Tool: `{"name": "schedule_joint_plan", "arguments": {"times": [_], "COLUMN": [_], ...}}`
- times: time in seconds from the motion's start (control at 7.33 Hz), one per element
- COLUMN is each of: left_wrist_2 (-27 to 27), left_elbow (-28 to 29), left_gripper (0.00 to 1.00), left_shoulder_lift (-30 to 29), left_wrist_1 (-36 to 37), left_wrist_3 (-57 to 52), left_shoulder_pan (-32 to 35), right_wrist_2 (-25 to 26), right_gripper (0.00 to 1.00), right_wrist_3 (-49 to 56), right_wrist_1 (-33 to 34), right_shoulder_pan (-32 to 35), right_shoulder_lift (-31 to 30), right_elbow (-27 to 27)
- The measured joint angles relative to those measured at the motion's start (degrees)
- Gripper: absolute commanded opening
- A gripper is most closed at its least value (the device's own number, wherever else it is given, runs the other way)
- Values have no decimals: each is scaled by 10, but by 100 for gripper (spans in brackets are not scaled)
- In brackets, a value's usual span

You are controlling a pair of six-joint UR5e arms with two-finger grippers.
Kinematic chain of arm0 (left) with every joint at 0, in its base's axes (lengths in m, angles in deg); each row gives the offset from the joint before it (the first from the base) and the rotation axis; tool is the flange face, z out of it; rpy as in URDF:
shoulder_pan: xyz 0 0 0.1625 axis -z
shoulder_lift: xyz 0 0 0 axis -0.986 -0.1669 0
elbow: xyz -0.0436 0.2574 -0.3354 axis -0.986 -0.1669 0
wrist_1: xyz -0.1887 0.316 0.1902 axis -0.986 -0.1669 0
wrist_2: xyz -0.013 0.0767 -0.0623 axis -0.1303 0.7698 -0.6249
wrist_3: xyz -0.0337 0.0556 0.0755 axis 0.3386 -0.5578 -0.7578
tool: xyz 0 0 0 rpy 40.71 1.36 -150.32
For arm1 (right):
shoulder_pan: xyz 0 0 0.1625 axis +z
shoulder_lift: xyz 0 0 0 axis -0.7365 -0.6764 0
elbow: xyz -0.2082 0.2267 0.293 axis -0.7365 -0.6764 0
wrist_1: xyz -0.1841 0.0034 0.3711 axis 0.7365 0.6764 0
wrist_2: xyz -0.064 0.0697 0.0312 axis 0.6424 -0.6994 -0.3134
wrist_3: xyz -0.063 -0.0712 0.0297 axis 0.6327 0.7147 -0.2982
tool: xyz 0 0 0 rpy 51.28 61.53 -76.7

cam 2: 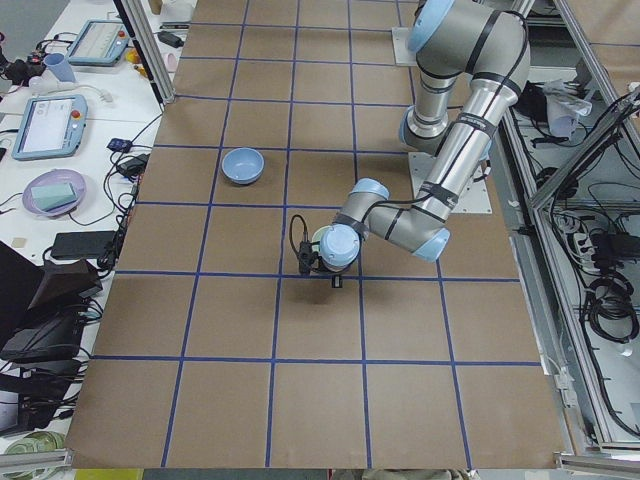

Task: Stack green bowl on blue bowl
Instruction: 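Lift the green bowl with the left gripper and carry it over the blue bowl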

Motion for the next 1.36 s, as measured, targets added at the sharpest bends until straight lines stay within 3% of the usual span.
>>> {"name": "schedule_joint_plan", "arguments": {"times": [0.68,1.36], "left_wrist_2": [-86,-172], "left_elbow": [87,129], "left_gripper": [0,0], "left_shoulder_lift": [-3,-42], "left_wrist_1": [-75,-36], "left_wrist_3": [191,431], "left_shoulder_pan": [171,319], "right_wrist_2": [0,0], "right_gripper": [100,100], "right_wrist_3": [0,0], "right_wrist_1": [0,0], "right_shoulder_pan": [0,0], "right_shoulder_lift": [0,0], "right_elbow": [0,0]}}
